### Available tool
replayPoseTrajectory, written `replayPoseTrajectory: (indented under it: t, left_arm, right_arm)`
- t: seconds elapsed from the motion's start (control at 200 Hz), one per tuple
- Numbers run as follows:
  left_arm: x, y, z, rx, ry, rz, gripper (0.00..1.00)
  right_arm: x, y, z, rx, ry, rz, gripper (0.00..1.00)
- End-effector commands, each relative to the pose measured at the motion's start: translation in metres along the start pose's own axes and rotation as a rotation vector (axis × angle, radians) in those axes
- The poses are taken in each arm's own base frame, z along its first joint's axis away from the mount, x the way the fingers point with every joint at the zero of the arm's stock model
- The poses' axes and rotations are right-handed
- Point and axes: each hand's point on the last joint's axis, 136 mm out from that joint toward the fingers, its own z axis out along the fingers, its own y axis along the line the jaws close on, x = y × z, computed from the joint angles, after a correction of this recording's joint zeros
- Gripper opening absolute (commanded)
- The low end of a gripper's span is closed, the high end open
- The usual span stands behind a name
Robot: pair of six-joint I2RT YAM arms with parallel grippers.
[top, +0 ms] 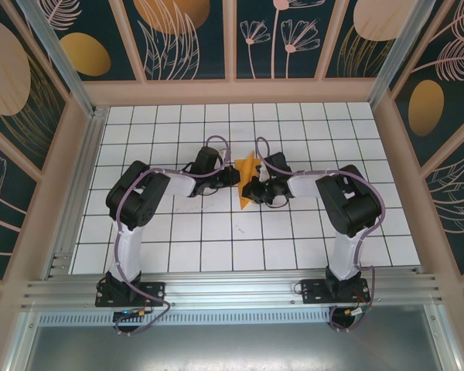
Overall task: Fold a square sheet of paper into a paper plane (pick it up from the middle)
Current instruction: Fourth fold the wing at the center of the table.
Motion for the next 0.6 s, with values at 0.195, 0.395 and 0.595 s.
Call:
replayPoseTrajectory:
  t: [0.195, 0.395, 0.595]
  left_arm:
    - [0.006, 0.018, 0.004, -0.068, 0.02, 0.013, 0.09]
    - [-0.003, -0.01, -0.014, 0.006, -0.007, 0.043, 0.13]
    - [-0.002, -0.04, -0.023, 0.154, -0.006, 0.068, 0.17]
  right_arm:
    - [0.023, -0.046, 0.002, 0.14, 0.06, 0.09, 0.15]
    - [0.024, -0.049, 0.004, 0.148, 0.068, 0.1, 0.15]
    - [0.024, -0.051, 0.005, 0.158, 0.079, 0.111, 0.15]
